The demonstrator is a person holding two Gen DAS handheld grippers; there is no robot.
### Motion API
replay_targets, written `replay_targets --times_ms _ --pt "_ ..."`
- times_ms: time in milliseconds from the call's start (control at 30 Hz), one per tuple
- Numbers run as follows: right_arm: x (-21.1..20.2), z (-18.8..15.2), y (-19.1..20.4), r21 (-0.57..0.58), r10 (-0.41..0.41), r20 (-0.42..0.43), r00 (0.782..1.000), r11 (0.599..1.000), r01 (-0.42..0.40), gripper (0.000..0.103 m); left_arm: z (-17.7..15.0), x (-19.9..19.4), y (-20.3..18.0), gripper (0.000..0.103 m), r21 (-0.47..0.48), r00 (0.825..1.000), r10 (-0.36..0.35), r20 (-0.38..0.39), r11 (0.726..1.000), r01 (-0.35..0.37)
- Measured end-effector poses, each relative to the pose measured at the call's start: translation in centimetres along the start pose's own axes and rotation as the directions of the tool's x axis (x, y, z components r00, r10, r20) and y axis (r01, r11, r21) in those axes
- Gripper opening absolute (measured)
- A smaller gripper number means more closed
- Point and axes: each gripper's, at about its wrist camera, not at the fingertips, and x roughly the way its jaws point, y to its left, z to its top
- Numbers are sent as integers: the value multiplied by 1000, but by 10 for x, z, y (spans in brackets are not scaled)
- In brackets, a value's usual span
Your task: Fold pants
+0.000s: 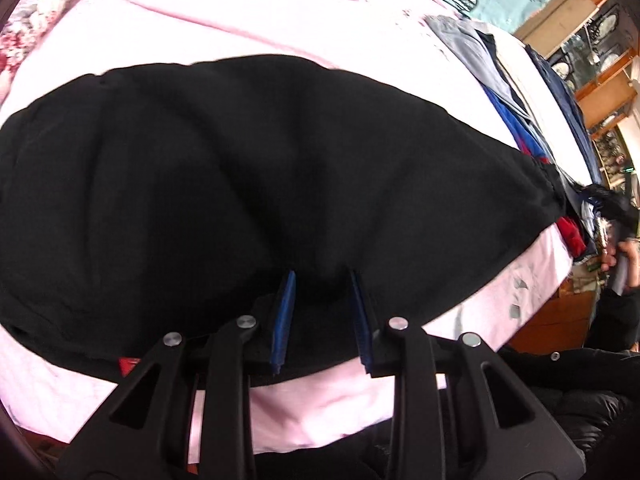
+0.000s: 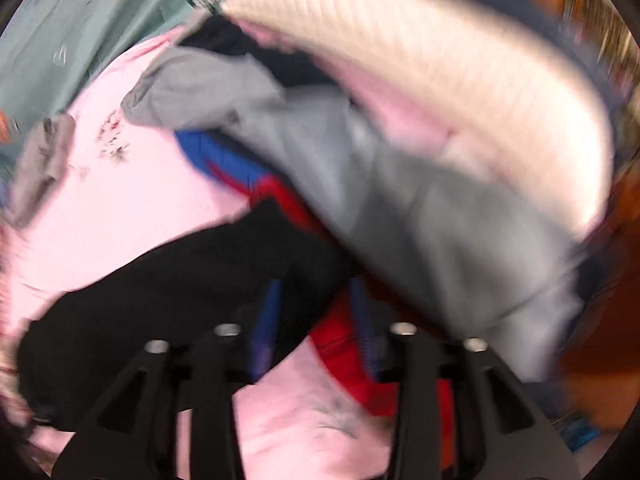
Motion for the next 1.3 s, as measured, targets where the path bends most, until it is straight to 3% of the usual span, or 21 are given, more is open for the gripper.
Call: replay_targets --times_ms 33,100,167,233,267,333,367,467,533,600,833,1067,1300 --pt "-16 4 17 -61 -41 58 997 997 44 48 1 -1 3 28 -8 1000 6 6 1000 -6" --pt "-31 9 52 -150 -11 98 995 988 25 48 3 -4 13 28 -34 1000 9 15 999 -8" --pt "-38 9 112 -281 159 71 985 950 -133 48 3 -3 24 28 -51 1000 -16 17 999 17" --pt "-33 2 179 -398 342 -40 939 857 -329 48 0 -1 21 28 -44 1000 -18 24 999 19" --pt "-27 -3 215 -433 431 -125 894 787 -440 48 0 0 19 28 -40 1000 -15 27 999 16" --pt "-10 -18 285 -465 520 -279 808 663 -587 48 -2 0 18 28 -39 999 -19 33 999 20" --pt "-2 -25 314 -488 520 -325 790 623 -611 48 -2 1 18 28 -43 999 -26 34 999 28" --pt "31 -39 394 -547 482 -427 765 535 -643 47 -4 -1 26 28 -60 998 -57 34 996 59" --pt "51 -43 428 -562 437 -479 762 514 -648 46 -3 -1 27 28 -62 997 -69 31 996 71" --pt "63 -48 450 -600 373 -502 780 500 -625 46 -3 -2 31 28 -60 996 -79 28 995 81" --pt "34 -87 436 -673 331 -533 779 392 -627 46 3 1 36 28 -54 993 -112 22 992 113" --pt "32 -97 433 -631 359 -573 736 380 -676 42 6 3 36 28 -58 992 -126 31 990 127" --pt "33 -102 457 -649 381 -575 724 326 -687 42 0 0 43 28 -51 992 -122 33 991 123"
